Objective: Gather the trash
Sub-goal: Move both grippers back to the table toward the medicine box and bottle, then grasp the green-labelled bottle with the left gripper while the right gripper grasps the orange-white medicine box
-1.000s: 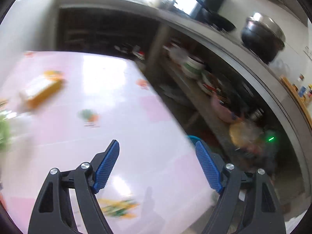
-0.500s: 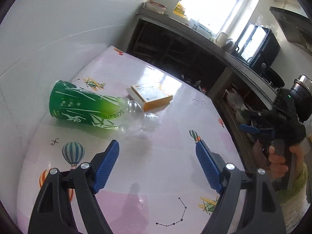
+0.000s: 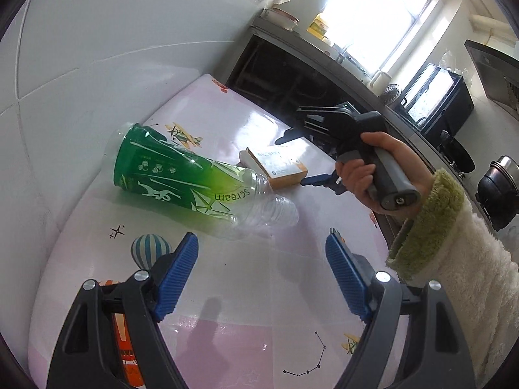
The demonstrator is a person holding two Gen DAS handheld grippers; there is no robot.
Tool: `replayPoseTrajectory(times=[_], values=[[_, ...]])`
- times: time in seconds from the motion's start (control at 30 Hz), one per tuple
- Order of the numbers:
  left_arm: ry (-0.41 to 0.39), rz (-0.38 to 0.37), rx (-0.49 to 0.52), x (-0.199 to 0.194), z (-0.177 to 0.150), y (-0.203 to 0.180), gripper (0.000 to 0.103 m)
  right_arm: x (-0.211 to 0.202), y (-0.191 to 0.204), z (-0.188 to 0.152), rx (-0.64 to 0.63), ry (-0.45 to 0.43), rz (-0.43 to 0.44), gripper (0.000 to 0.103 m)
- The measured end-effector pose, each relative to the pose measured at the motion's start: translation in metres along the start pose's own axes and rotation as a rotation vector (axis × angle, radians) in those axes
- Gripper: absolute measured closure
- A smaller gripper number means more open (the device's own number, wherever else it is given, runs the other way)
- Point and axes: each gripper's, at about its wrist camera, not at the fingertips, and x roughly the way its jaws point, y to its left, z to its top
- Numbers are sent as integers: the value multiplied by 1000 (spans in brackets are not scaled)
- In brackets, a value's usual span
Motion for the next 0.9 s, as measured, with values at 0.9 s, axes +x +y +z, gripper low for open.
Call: replayPoseTrajectory(times=[0.9], values=[[10,57,-62,18,13,9,24,29,15,-56,-722,-96,-374,22]])
